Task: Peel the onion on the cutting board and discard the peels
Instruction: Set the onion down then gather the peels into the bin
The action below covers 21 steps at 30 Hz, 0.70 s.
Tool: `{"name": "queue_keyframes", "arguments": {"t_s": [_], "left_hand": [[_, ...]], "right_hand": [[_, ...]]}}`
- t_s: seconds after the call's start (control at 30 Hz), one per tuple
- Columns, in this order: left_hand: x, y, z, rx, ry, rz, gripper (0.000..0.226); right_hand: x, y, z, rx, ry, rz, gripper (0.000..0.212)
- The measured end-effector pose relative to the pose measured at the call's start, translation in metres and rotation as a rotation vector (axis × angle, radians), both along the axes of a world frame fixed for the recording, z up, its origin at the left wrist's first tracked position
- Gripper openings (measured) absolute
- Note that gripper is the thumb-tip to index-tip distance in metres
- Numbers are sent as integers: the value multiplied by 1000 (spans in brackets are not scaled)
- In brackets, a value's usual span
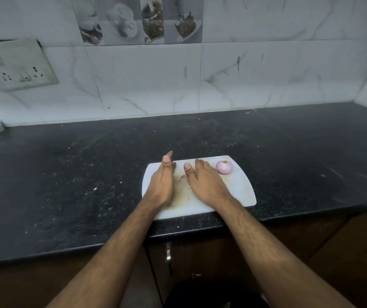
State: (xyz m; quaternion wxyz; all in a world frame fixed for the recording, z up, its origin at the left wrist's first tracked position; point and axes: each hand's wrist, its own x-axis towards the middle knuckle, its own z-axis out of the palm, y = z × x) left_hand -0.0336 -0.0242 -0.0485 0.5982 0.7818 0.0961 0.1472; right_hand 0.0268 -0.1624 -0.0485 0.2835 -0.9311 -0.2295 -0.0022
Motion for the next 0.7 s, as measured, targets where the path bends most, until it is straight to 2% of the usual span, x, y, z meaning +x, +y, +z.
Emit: {"name": "queue_keyframes", "arguments": {"t_s": [0.07, 0.13, 0.17, 0.23, 0.3, 0.37, 0.43, 0.57, 0.7], "left_hand": [[0, 2, 4, -96, -13, 20, 85], [0, 5, 5, -207, -26, 31, 97], [0, 6, 5, -241, -21, 45, 102], [0, 5, 5, -264, -11, 68, 104], [-2, 1, 7, -243, -10, 63, 106], [-2, -2, 9, -171, 0, 53, 101], [-2, -2, 7, -113, 19, 54, 100], [0, 0, 3, -47, 53, 64, 98], [0, 1, 5, 17, 31, 73, 74]], "right_hand": [[-9, 4, 0, -58, -41, 57, 66], [-18, 8, -3, -37, -8, 139, 67], [-21, 9, -3, 34, 40, 179, 67], [-22, 10, 0, 313, 155, 182, 62], [-18, 7, 8, 576, 219, 26, 58], [-5, 3, 10, 667, 211, -137, 63], [5, 3, 8, 666, 245, -177, 67], [5, 22, 5, 547, 225, -125, 68], [-10, 44, 3, 574, 322, -17, 66]]}}
